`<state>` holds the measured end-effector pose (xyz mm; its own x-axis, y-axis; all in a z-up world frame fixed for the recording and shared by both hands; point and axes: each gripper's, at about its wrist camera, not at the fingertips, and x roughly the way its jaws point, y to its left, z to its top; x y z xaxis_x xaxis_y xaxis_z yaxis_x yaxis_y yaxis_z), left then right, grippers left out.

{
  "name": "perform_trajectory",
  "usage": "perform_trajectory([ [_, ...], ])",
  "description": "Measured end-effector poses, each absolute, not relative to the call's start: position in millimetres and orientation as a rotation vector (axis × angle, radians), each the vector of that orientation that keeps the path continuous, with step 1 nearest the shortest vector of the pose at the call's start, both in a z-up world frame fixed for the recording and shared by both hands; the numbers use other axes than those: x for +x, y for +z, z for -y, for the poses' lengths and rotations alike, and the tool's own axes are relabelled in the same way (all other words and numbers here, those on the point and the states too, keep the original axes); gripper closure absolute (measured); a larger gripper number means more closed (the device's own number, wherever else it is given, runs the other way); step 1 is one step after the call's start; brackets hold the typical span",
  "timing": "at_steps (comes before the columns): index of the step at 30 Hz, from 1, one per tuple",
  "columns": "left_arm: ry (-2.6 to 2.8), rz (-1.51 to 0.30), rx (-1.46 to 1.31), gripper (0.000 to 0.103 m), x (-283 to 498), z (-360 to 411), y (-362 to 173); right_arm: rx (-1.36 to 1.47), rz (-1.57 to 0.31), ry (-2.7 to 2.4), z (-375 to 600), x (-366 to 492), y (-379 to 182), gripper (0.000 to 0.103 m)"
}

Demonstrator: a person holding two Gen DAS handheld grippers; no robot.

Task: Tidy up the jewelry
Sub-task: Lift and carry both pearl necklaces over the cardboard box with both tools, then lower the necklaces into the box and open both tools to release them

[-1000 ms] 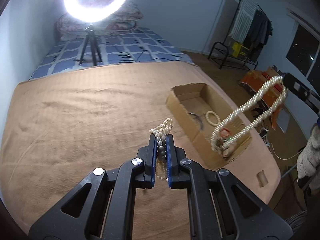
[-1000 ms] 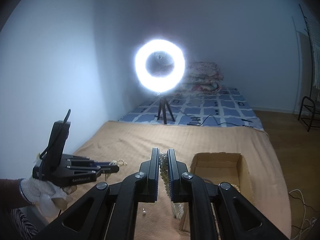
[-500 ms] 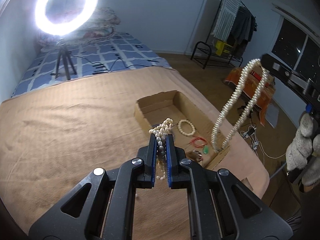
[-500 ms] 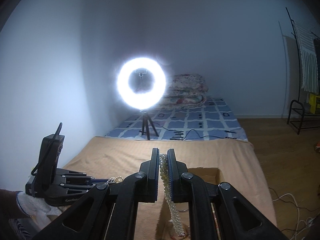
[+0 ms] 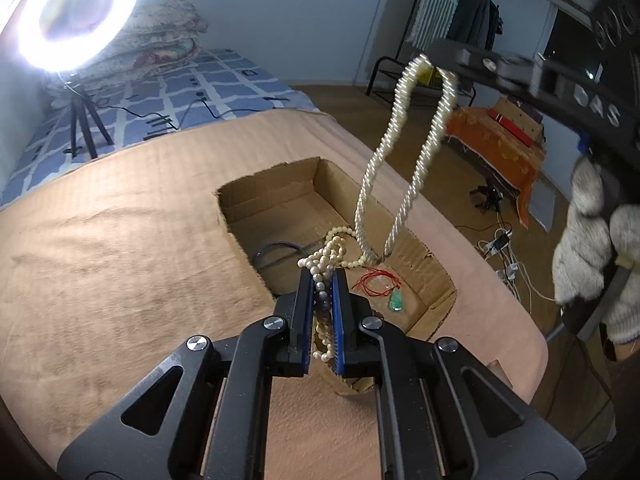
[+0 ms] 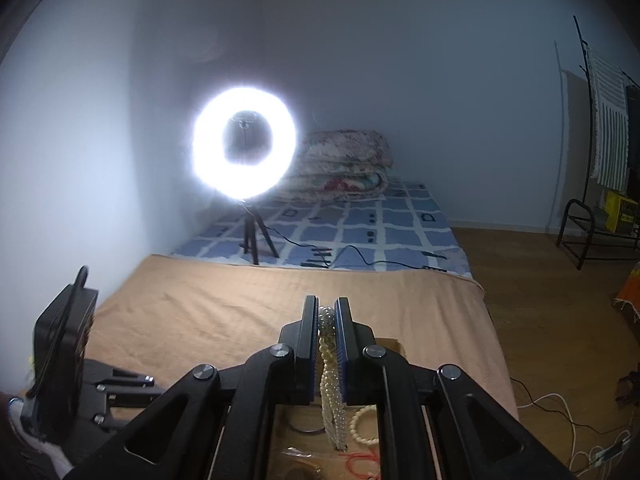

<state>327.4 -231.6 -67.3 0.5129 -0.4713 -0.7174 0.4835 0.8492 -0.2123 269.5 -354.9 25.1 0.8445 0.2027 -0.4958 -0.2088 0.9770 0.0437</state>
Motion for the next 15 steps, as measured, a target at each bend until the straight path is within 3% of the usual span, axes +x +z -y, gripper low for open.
perform_trajectory([
  [15,-0.563,-0.905,0.085,0.097,349,272,-111,-0.019,-0.605,0.181,373,335,-18,0.098],
])
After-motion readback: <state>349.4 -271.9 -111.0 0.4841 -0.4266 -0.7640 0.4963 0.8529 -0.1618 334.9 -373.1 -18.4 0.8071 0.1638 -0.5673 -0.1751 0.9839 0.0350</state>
